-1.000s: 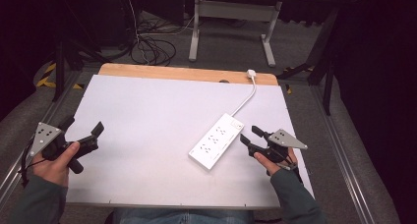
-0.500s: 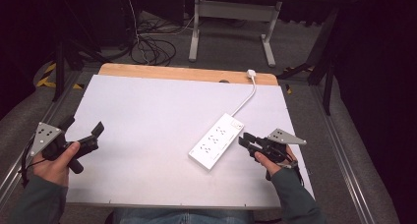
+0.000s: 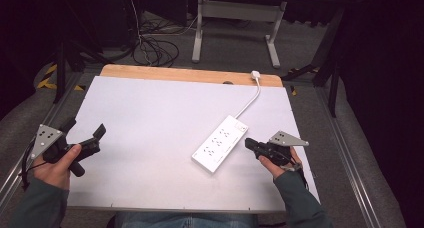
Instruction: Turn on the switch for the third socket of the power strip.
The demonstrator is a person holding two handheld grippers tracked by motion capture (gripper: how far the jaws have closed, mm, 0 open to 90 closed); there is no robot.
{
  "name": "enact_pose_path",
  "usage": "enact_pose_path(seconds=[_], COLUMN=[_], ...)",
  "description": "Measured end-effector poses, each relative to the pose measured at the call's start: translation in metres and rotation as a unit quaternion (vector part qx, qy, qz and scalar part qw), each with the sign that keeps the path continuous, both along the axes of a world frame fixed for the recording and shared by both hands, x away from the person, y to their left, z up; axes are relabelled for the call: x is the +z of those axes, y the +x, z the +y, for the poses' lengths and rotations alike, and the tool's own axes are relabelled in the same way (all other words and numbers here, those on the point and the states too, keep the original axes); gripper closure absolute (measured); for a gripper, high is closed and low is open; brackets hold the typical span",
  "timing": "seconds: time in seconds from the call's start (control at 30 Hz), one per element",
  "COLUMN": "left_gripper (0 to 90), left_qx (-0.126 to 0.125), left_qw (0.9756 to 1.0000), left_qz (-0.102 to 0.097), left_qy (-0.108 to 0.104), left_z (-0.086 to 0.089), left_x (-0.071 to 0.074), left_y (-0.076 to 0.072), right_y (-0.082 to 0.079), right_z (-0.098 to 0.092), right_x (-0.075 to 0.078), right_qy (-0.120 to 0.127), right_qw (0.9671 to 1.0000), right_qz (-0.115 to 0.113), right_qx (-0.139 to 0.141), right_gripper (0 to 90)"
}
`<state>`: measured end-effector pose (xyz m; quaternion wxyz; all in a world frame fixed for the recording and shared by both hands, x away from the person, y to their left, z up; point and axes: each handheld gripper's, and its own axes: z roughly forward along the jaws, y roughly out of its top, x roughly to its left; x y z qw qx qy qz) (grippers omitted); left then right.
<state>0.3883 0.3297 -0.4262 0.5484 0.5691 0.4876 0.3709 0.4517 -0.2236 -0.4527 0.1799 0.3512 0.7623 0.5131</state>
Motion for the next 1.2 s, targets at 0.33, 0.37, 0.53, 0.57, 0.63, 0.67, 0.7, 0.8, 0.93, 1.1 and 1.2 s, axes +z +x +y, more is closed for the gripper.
enact_pose_path(seconds=[0.33, 0.37, 0.53, 0.57, 0.63, 0.67, 0.7, 0.8, 0.93, 1.1, 1.2], left_gripper=[2.4, 2.4, 2.4, 2.4, 2.4, 2.4, 2.4, 2.4, 2.4, 2.4, 2.5], left_qx=[0.000, 0.000, 0.000, 0.000, -0.001, -0.001, -0.001, 0.000, 0.001, 0.003, 0.003], left_qw=[1.0000, 1.0000, 1.0000, 1.0000, 1.0000, 1.0000, 1.0000, 1.0000, 1.0000, 1.0000, 1.0000], left_qz=[-0.001, 0.000, 0.000, 0.000, 0.000, 0.000, 0.000, 0.000, 0.000, 0.001, 0.001], left_qy=[0.000, 0.000, 0.000, 0.000, 0.001, 0.001, 0.001, 0.001, 0.001, 0.001, 0.001], left_z=[0.000, 0.000, 0.000, 0.000, 0.000, 0.000, 0.000, 0.000, 0.001, 0.002, 0.002], left_x=[0.000, 0.000, 0.000, 0.000, 0.000, 0.000, 0.000, 0.000, 0.000, 0.000, 0.000], left_y=[0.000, 0.000, 0.000, 0.000, 0.000, 0.000, -0.001, -0.001, -0.002, -0.003, -0.003], right_y=[0.000, 0.000, 0.001, 0.001, 0.001, 0.001, 0.001, 0.002, 0.002, 0.003, 0.003], right_z=[0.003, 0.003, 0.003, 0.003, 0.004, 0.005, 0.005, 0.006, 0.008, 0.011, 0.012], right_x=[-0.001, -0.001, -0.002, -0.002, -0.002, -0.002, -0.002, -0.002, -0.003, -0.003, -0.004], right_qy=[-0.026, -0.026, -0.031, -0.033, -0.034, -0.035, -0.036, -0.039, -0.040, -0.043, -0.044], right_qw=[0.9996, 0.9996, 0.9994, 0.9993, 0.9993, 0.9992, 0.9992, 0.9990, 0.9989, 0.9986, 0.9984], right_qz=[-0.008, -0.008, -0.010, -0.011, -0.011, -0.012, -0.012, -0.012, -0.012, -0.012, -0.011], right_qx=[0.011, 0.011, 0.009, 0.010, 0.012, 0.013, 0.014, 0.018, 0.023, 0.029, 0.033], right_gripper=[90.0, 90.0, 90.0, 90.0, 90.0, 90.0, 90.0, 90.0, 90.0, 90.0, 90.0])
